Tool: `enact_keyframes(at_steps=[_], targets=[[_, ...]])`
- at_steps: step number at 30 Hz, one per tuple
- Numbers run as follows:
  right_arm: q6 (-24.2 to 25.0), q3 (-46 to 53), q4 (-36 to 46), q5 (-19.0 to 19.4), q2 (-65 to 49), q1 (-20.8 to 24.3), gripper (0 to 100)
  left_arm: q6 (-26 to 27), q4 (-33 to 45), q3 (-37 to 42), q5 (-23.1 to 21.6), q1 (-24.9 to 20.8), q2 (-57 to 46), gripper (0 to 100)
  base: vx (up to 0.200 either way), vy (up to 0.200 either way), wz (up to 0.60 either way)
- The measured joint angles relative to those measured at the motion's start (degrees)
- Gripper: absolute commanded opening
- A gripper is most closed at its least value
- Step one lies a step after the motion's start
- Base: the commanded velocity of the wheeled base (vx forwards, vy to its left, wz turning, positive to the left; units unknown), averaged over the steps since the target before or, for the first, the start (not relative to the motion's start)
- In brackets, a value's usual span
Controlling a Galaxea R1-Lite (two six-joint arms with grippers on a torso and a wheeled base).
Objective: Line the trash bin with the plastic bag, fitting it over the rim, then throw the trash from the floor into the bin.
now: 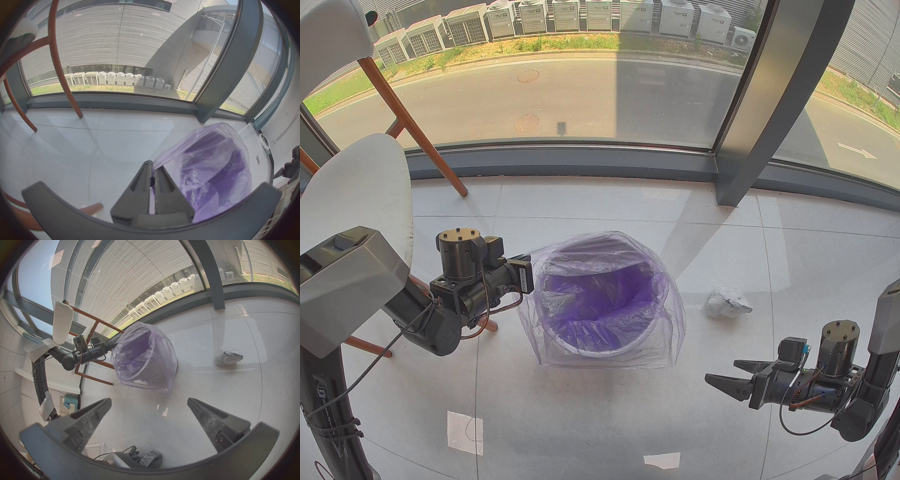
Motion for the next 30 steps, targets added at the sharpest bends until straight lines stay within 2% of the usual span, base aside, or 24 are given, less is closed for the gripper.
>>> enact_keyframes(at_steps=[15, 19, 27, 30], targets=[[0.0, 0.0, 0.0, -2.0, 0.1, 0.7, 100, -0.7, 0.1, -9.3, 1.0, 1.4, 6.1, 0, 0.000, 0.000, 0.00], [0.0, 0.0, 0.0, -2.7, 0.1, 0.8, 100, -2.2, 0.4, -11.6, 2.7, 1.6, 7.5, 0, 0.000, 0.000, 0.00], [0.0, 0.0, 0.0, -2.8, 0.1, 1.1, 100, -3.1, 0.6, -14.0, 3.0, 2.1, 9.2, 0, 0.000, 0.000, 0.00], [0.0, 0.0, 0.0, -2.8, 0.2, 1.3, 100, -5.2, 0.6, -14.2, 3.0, 2.1, 9.7, 0, 0.000, 0.000, 0.00]])
